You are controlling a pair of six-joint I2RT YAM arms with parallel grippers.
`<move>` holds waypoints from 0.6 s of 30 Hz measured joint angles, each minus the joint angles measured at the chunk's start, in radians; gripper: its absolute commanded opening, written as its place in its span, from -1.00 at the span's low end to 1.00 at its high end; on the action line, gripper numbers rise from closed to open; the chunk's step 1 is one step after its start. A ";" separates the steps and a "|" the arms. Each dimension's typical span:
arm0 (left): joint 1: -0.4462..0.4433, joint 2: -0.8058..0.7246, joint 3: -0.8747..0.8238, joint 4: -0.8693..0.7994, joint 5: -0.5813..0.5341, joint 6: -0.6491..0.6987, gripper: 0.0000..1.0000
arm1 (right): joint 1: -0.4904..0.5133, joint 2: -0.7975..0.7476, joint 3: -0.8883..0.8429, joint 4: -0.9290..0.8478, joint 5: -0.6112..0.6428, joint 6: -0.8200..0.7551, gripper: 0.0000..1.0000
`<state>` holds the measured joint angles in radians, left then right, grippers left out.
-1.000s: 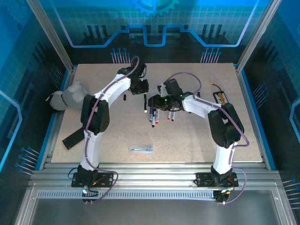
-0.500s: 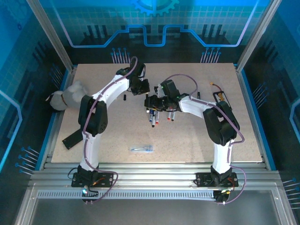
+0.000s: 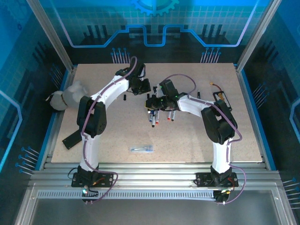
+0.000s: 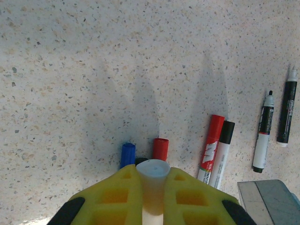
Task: Open the pen caps
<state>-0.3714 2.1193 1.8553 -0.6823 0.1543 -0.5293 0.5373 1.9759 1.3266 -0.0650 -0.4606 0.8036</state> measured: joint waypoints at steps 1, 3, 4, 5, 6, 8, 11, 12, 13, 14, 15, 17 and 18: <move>0.000 0.000 -0.003 0.000 0.000 0.000 -0.67 | 0.000 -0.002 -0.004 0.000 -0.002 0.000 -1.00; -0.002 0.000 -0.009 0.000 0.000 -0.002 -0.63 | 0.001 -0.003 -0.012 0.000 -0.004 0.000 -1.00; -0.002 0.000 -0.012 0.000 0.000 -0.003 -0.60 | 0.001 -0.003 -0.013 0.002 -0.005 -0.001 -1.00; -0.004 0.000 -0.013 0.000 0.000 -0.005 -0.56 | 0.001 -0.003 -0.015 0.002 -0.007 -0.002 -1.00; -0.004 0.000 -0.013 0.000 0.000 -0.006 -0.55 | 0.002 -0.004 -0.016 0.003 -0.008 -0.003 -1.00; -0.004 0.000 -0.013 0.000 0.000 -0.008 -0.51 | 0.002 -0.004 -0.016 0.005 -0.009 -0.003 -1.00; -0.005 0.000 -0.013 0.000 0.000 -0.016 -0.43 | 0.002 -0.004 -0.016 0.006 -0.012 -0.005 -1.00; -0.005 0.000 -0.013 0.000 0.000 -0.019 -0.43 | 0.003 -0.004 -0.016 0.006 -0.012 -0.008 -1.00; -0.005 0.000 -0.014 0.000 0.000 -0.020 -0.42 | 0.003 -0.004 -0.016 0.007 -0.011 -0.010 -1.00; -0.005 0.000 -0.015 -0.001 0.000 -0.021 -0.41 | 0.005 -0.004 -0.016 0.009 -0.012 -0.011 -1.00; -0.005 0.000 -0.016 0.000 0.000 -0.021 -0.41 | 0.006 -0.004 -0.016 0.010 -0.012 -0.011 -1.00; -0.005 0.000 -0.018 -0.001 0.000 -0.022 -0.41 | 0.008 -0.004 -0.016 0.012 -0.012 -0.015 -1.00; -0.005 0.000 -0.018 -0.001 0.000 -0.022 -0.42 | 0.008 -0.004 -0.016 0.014 -0.012 -0.015 -1.00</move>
<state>-0.3759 2.1193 1.8374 -0.6834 0.1543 -0.5510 0.5453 1.9717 1.3109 -0.0513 -0.4725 0.7883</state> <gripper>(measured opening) 0.294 0.145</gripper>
